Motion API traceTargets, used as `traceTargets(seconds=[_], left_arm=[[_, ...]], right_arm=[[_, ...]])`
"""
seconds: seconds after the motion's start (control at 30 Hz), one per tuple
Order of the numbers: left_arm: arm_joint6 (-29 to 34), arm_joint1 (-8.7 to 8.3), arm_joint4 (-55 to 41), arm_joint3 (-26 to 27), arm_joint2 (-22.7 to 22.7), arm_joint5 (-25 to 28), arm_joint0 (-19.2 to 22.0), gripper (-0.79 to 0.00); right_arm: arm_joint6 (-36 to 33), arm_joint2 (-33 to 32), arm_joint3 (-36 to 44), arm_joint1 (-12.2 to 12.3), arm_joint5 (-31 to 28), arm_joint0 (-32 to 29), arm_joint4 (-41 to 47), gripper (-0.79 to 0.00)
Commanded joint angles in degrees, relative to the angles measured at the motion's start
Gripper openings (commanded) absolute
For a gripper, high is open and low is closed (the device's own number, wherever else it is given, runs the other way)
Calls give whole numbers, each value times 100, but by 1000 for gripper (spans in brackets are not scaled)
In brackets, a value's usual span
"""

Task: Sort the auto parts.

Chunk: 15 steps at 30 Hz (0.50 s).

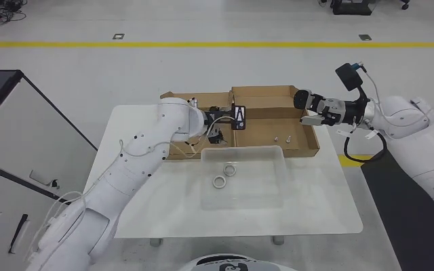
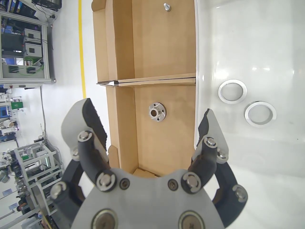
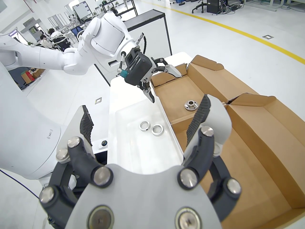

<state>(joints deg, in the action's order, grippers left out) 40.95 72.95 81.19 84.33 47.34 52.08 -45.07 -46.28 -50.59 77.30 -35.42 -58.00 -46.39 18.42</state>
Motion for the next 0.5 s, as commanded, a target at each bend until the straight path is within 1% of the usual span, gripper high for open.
traceTargets(seconds=[0.0,0.03,0.1,0.17,0.23,0.33,0.47], left_arm=[[-61,-3,-7,44,-3,-24,-39,0],[-89,-10,-21,98,2,6,-60,0],[165,-21,-126,114,-26,171,-73,0],[455,-7,-576,108,-16,154,-73,0],[902,17,-1179,124,-47,129,-18,0],[1466,25,-1894,57,-411,-340,165,0],[2206,-22,-2939,44,-1165,-1079,634,0]], right_arm=[[0,0,0,0,0,0,0,0],[0,0,0,0,0,0,0,0],[0,0,0,0,0,0,0,0],[0,0,0,0,0,0,0,0],[0,0,0,0,0,0,0,0],[0,0,0,0,0,0,0,0],[0,0,0,0,0,0,0,0]])
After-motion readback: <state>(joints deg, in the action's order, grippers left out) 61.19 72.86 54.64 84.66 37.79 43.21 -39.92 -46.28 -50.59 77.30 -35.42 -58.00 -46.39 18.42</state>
